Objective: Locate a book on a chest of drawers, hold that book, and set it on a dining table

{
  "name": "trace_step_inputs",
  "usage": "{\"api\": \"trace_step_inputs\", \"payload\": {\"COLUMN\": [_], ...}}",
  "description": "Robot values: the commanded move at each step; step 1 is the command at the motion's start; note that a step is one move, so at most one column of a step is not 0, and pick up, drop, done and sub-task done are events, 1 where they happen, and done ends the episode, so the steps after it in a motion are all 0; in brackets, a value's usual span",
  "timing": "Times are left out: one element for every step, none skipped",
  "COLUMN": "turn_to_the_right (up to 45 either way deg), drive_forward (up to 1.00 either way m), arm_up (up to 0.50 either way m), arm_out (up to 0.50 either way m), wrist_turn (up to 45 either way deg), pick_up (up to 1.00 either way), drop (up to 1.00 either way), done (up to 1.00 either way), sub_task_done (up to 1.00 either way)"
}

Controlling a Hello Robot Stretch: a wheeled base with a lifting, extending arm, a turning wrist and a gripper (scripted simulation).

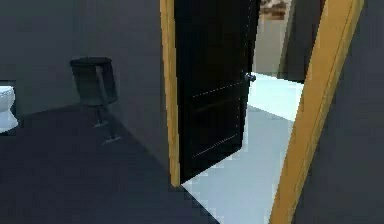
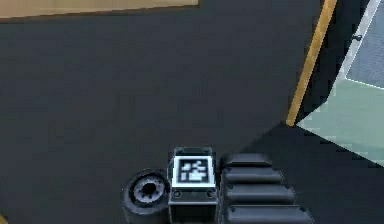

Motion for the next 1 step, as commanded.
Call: {"api": "trace_step_inputs", "payload": {"turn_to_the_right": [0.0], "drive_forward": [0.6], "arm_up": [0.0], "arm_out": [0.0], "wrist_turn": [0.0], "pick_up": [0.0], "drop": [0.0], "done": [0.0], "sub_task_done": [0.0]}}
